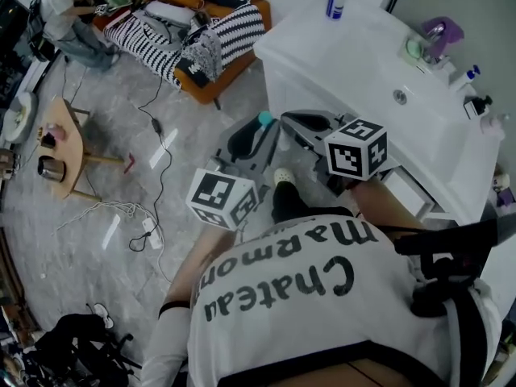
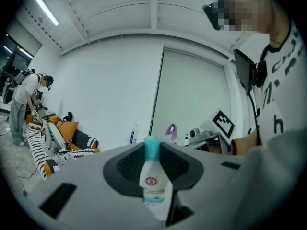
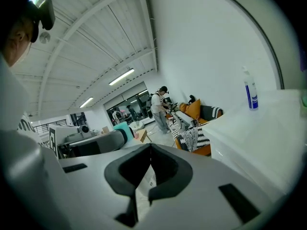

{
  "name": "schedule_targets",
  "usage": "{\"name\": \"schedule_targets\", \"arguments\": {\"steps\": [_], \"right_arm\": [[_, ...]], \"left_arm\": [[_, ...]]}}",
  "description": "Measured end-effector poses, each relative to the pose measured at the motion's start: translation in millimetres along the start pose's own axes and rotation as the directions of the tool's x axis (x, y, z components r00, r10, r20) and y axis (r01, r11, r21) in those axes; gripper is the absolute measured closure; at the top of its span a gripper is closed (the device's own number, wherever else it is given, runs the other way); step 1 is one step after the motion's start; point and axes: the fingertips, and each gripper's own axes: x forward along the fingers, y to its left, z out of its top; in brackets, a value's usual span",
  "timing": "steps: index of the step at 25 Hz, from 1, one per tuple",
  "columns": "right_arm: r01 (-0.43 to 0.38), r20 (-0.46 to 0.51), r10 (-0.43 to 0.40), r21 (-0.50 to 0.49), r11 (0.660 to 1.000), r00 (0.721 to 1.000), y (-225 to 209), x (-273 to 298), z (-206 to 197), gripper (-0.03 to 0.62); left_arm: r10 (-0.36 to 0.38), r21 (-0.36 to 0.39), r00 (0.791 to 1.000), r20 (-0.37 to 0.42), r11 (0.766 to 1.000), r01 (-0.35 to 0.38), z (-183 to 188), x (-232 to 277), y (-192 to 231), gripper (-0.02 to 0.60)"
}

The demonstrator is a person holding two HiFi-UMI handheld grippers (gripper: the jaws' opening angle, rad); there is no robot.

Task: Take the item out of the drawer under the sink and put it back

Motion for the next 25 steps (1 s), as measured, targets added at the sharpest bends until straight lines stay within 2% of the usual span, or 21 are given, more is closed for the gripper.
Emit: {"name": "schedule_targets", "arguments": {"steps": [11,16,25], "right_arm": [[0.039,0.027,-0.039,0.0,0.999,0.999,-110,55,74,0.585],[0.064,0.047,-0.064,0.014,0.998,0.997,-158,73,104,0.585],[0.114,0.073,-0.119,0.066,0.991,0.99,-221,76,125,0.585]], "left_arm": [[-0.077,0.051,0.997,-0.009,0.996,0.078,23,110,74,0.482],[-0.099,0.023,0.995,-0.009,0.995,0.099,29,159,103,0.482],[-0.147,-0.006,0.989,-0.021,0.989,0.147,35,221,121,0.482]]}}
